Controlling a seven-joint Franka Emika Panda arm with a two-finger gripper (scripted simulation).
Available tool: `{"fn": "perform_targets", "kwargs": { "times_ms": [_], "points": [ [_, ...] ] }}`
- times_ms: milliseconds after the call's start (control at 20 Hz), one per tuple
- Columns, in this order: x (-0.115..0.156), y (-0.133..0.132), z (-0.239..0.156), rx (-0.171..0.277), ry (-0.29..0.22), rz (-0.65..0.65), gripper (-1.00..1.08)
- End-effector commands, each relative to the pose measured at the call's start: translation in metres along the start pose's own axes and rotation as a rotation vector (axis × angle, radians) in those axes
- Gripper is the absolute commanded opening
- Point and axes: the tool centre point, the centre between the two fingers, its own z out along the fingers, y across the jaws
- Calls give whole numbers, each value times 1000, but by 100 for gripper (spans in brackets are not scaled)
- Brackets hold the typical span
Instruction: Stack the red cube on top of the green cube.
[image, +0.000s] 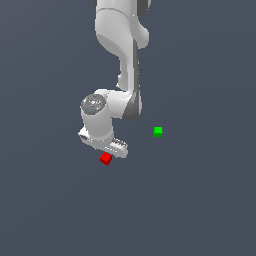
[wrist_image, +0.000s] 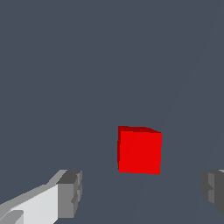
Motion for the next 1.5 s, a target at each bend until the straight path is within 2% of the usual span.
{"fn": "perform_targets", "kwargs": {
  "times_ms": [0,450,950,1200,1250,1450],
  "points": [
    [4,5,7,1,2,32,100],
    [6,7,14,2,1,48,100],
    [6,8,56,3,1,52,100],
    [7,8,62,3,1,53,100],
    [7,8,62,3,1,53,-100],
    [7,8,62,3,1,53,-100]
  ]
}}
